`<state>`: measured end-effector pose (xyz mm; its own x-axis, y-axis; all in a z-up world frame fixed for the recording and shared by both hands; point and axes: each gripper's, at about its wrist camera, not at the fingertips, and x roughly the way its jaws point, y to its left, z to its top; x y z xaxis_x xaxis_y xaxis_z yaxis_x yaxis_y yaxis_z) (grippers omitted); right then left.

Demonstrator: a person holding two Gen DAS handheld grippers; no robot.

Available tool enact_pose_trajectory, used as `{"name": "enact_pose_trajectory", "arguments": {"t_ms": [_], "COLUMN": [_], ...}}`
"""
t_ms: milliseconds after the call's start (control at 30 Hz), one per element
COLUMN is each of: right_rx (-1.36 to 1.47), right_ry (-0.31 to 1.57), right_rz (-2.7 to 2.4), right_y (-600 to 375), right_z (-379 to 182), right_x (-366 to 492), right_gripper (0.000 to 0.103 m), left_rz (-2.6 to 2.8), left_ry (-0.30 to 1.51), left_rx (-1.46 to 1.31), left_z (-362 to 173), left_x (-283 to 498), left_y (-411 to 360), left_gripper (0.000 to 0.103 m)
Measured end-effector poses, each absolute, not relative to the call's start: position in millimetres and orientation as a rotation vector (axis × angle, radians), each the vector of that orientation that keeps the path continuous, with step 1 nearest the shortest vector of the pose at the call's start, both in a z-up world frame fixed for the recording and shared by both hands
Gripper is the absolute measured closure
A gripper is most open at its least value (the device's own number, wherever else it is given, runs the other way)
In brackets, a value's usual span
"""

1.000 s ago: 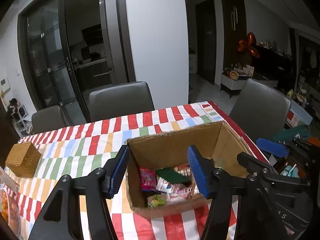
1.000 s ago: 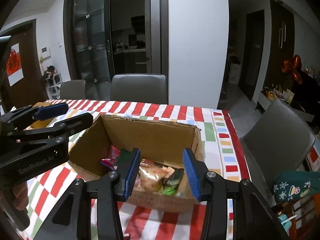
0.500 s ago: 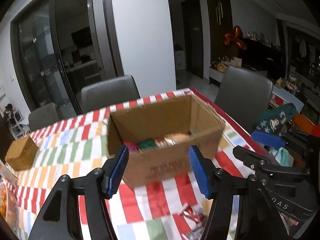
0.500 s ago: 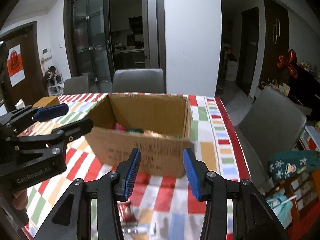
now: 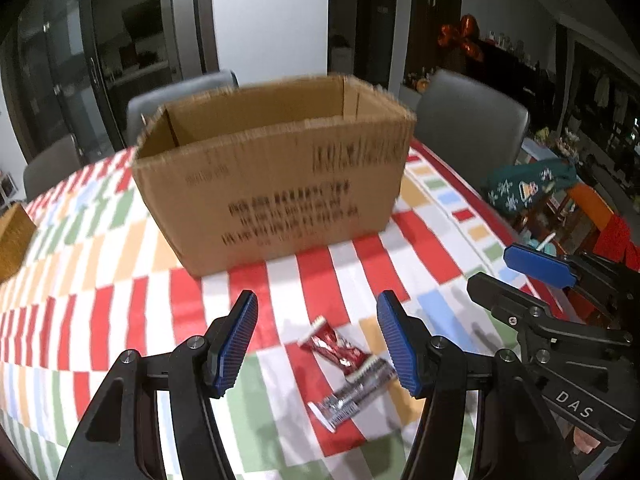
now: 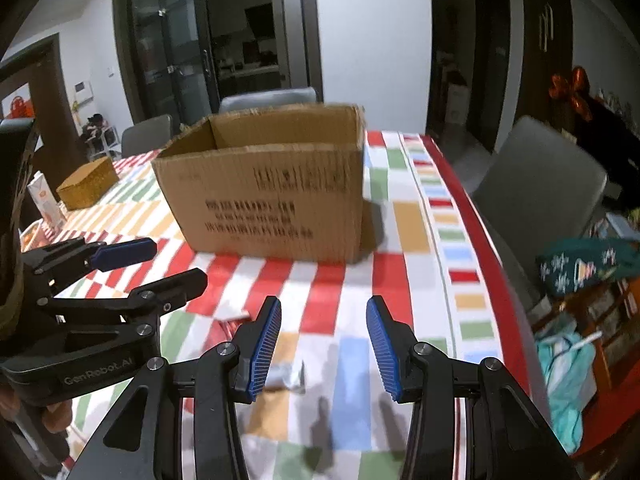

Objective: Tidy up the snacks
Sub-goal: 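Withdraw both open tools from the box back toward the remaining snacks, then grasp the red candy bar with left tool while right tool grasps the white wrapped bar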

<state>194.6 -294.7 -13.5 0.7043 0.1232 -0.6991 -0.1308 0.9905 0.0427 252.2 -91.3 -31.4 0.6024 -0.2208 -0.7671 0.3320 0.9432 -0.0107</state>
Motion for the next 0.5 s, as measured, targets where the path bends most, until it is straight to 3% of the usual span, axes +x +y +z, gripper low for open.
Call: {"name": "enact_pose_trajectory", "arguments": {"t_ms": [500], "right_rx": [0.016], "right_ry": [0.903], "right_rz": [0.125], "right_y": [-299.3], "right_z": [-65.6], "right_x": [190.0], "right_gripper": [0.057], "left_rz": [-0.32], "left_ry": [1.04], "left_rx": [0.074], "left_z": [-99.8], "left_x": [272.2], "left_y": [-101.2], "left_gripper": [0.051]}}
